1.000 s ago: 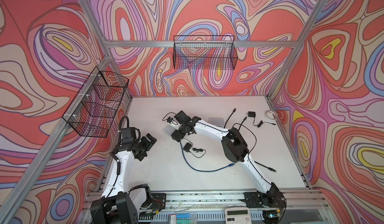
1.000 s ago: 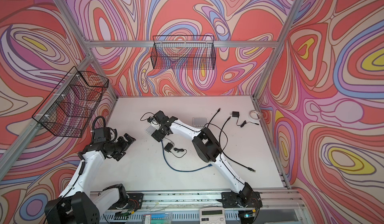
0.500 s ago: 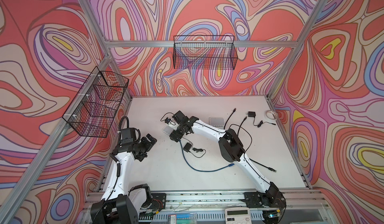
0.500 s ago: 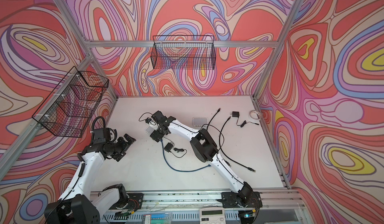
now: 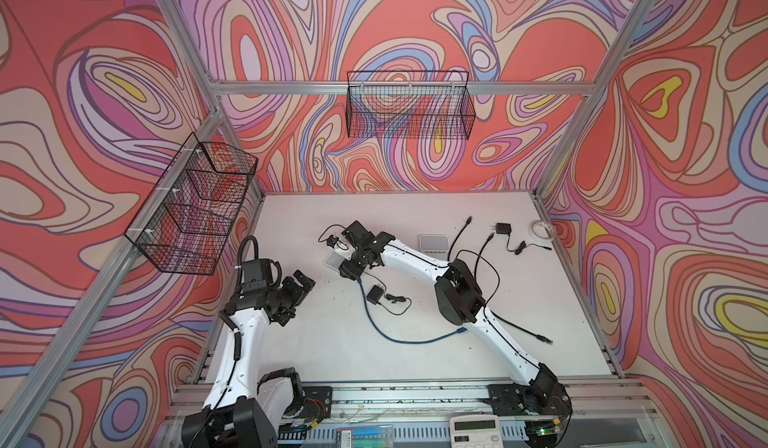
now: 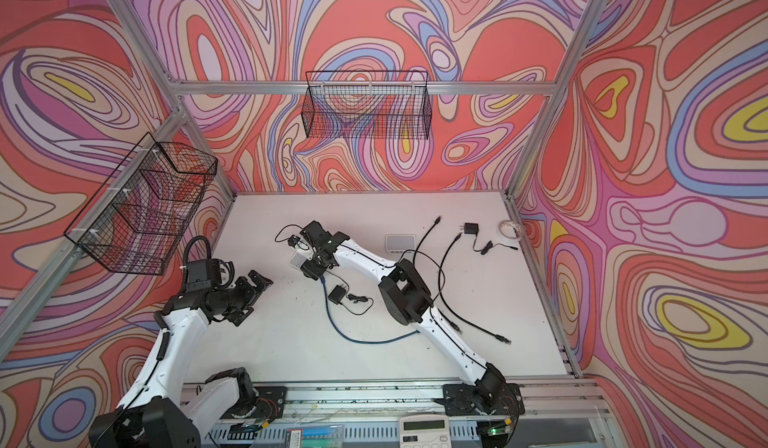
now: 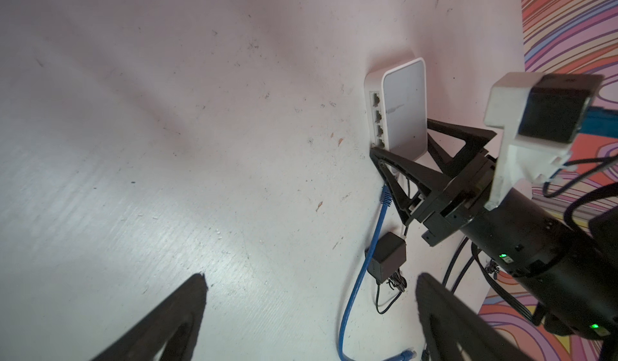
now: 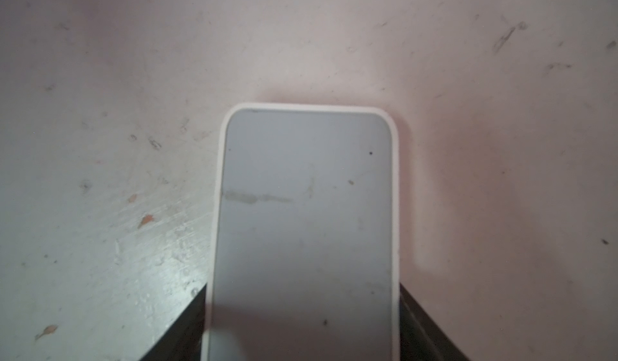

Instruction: Insert the plug into the switch port

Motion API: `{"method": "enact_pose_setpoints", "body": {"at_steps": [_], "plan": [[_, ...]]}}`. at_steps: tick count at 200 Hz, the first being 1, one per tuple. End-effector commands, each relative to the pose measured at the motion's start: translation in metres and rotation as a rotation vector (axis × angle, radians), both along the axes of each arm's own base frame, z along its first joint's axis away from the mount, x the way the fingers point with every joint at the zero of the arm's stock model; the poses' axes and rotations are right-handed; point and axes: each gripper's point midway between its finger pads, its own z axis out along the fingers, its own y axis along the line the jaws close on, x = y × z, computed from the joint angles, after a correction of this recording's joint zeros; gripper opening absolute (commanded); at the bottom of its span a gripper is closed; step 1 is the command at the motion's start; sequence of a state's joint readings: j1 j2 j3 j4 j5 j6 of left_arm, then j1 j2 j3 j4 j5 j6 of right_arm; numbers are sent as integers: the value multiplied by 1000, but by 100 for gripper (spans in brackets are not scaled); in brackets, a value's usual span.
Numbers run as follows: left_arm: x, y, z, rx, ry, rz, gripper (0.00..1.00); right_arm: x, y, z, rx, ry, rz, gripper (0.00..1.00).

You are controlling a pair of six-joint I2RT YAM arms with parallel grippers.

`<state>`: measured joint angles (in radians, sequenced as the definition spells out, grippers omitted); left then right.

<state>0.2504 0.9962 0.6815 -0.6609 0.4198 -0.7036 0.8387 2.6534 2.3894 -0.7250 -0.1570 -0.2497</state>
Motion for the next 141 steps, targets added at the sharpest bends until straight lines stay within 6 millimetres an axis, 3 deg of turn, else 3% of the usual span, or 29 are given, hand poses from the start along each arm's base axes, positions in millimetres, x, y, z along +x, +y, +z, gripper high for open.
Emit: {"method": "enact_pose_setpoints", "body": {"at_steps": [1, 28, 56, 89, 141], "plan": [[-8, -4, -6, -28, 29, 0, 100, -9, -4, -21, -43, 30, 32, 60], [-7, -9, -7, -51, 20, -21, 100, 3, -9, -7, -33, -78, 30, 33], [-3, -22, -1, -115, -23, -79, 100, 17, -17, 21, -4, -160, 29, 23], [-2, -35, 9, -172, -59, -138, 100, 0, -26, 65, 80, -284, 144, 23], [5, -52, 36, -246, -148, -234, 100, -22, -55, 109, 80, -284, 169, 24]]}}
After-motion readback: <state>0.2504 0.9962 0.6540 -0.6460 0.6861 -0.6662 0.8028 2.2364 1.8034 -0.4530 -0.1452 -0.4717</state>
